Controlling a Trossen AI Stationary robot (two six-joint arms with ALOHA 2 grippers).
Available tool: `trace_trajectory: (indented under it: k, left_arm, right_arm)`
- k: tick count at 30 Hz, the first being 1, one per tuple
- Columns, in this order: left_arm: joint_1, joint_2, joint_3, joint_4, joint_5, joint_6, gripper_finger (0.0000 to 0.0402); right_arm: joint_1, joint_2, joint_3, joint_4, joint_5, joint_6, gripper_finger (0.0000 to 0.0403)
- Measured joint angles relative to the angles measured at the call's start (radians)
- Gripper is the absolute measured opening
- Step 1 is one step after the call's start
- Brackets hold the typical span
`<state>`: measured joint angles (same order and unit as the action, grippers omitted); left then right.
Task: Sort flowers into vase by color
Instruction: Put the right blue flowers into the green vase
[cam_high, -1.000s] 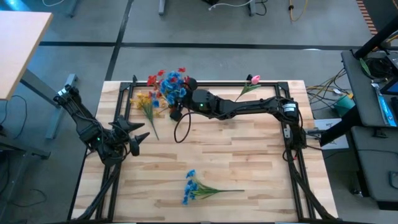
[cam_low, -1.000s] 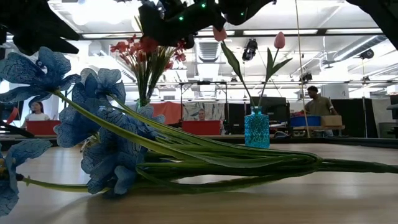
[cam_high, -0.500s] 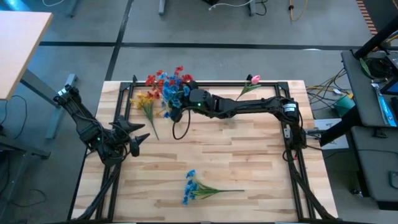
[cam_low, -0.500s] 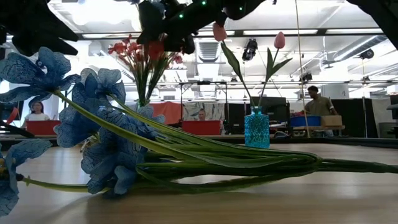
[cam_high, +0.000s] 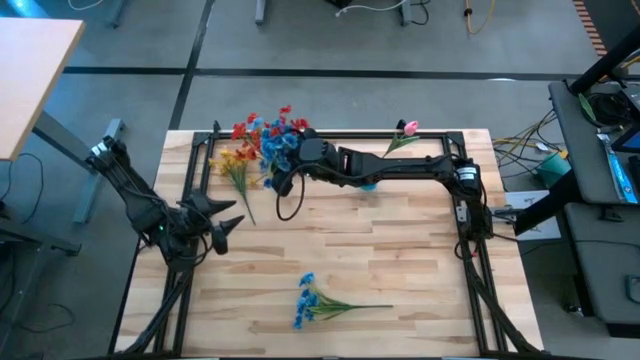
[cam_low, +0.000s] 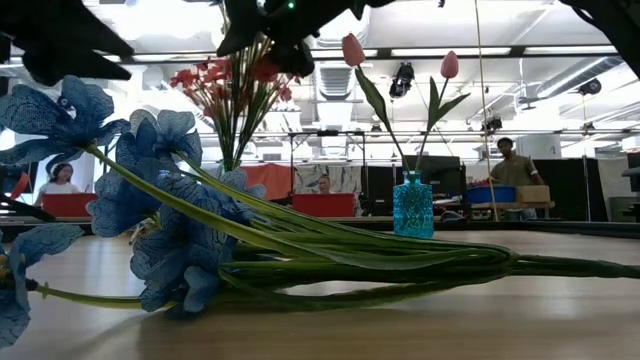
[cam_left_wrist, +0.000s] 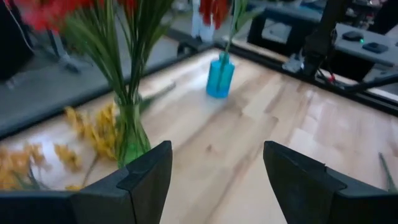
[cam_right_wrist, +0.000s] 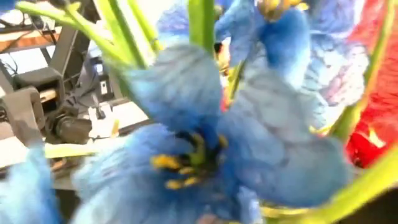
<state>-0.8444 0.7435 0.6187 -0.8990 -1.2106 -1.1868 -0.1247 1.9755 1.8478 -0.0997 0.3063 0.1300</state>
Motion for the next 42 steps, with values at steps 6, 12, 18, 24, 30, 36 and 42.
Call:
trace_trajectory:
  k: [6,12,18,24,30,36,42]
  left_arm:
    - [0.005,0.109,-0.004,0.165,-0.113,0.160,0.0236]
    - [0.023,0.178,-0.004,0.259,-0.076,0.190,0.0219]
    - [0.023,0.224,-0.004,0.434,0.070,0.344,0.0202]
    - [0.052,0.258,-0.004,0.612,0.034,0.498,0.0207]
    - [0.196,0.256,-0.002,0.619,-0.002,0.538,0.0249]
    - [0.367,0.264,0.006,0.640,-0.002,0.701,0.0267]
    - [0.534,0.259,0.007,0.722,0.062,0.925,0.0267]
  right_arm:
    - [0.003,0.000,0.051,-0.151,-0.002,0.098,0.0350]
    - [0.005,-0.001,0.107,-0.316,0.000,0.198,0.0360]
    - [0.032,-0.001,0.121,-0.340,-0.001,0.201,0.0361]
    - [0.069,-0.003,0.137,-0.363,-0.001,0.177,0.0361]
    - [0.083,-0.003,0.162,-0.414,0.007,0.178,0.0361]
    - [0.084,-0.004,0.185,-0.435,0.008,0.182,0.0361]
    - [0.090,-0.005,0.224,-0.500,0.008,0.181,0.0361]
